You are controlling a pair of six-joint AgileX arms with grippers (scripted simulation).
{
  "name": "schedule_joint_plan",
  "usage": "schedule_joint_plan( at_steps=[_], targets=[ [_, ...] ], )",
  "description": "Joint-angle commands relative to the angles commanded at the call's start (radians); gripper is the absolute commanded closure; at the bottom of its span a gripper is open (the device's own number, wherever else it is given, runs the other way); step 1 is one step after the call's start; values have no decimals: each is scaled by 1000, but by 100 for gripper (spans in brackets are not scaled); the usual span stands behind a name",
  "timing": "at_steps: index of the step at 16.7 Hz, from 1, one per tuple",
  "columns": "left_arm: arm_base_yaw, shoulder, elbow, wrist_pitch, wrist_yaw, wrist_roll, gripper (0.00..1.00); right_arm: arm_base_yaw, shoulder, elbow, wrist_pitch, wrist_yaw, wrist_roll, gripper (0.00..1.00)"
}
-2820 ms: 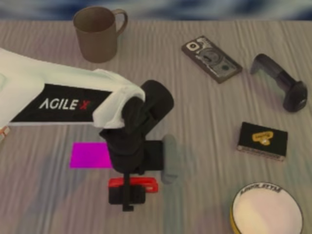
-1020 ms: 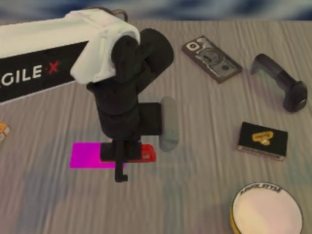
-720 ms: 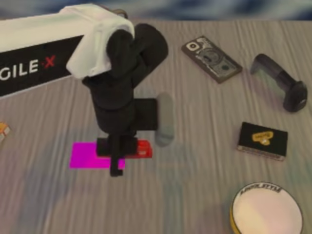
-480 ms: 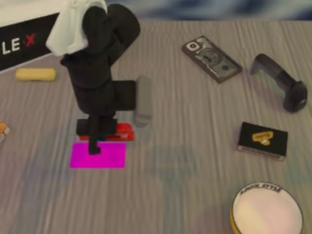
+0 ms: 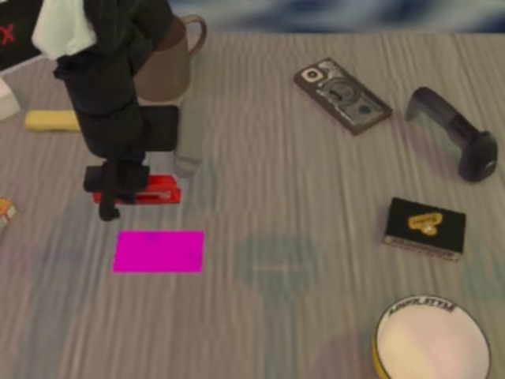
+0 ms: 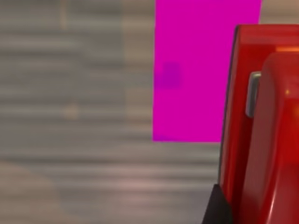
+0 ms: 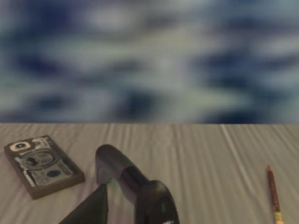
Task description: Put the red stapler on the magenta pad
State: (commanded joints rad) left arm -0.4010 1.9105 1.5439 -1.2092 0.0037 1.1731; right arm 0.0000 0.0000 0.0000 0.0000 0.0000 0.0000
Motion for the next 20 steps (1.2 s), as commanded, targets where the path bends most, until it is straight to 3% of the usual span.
schedule_joint_plan(
  at_steps=[4,12,17,20],
  targets=[
    [-5,8,-32,42,-1,0,100,0,0,0,0,0,0,0],
    [-5,114,-231,349,0,-4,100,0,0,0,0,0,0,0],
    [-6,121,-244,365,1,-4,100,0,0,0,0,0,0,0],
    [-6,121,-244,365,1,-4,77,0,0,0,0,0,0,0]
  ],
)
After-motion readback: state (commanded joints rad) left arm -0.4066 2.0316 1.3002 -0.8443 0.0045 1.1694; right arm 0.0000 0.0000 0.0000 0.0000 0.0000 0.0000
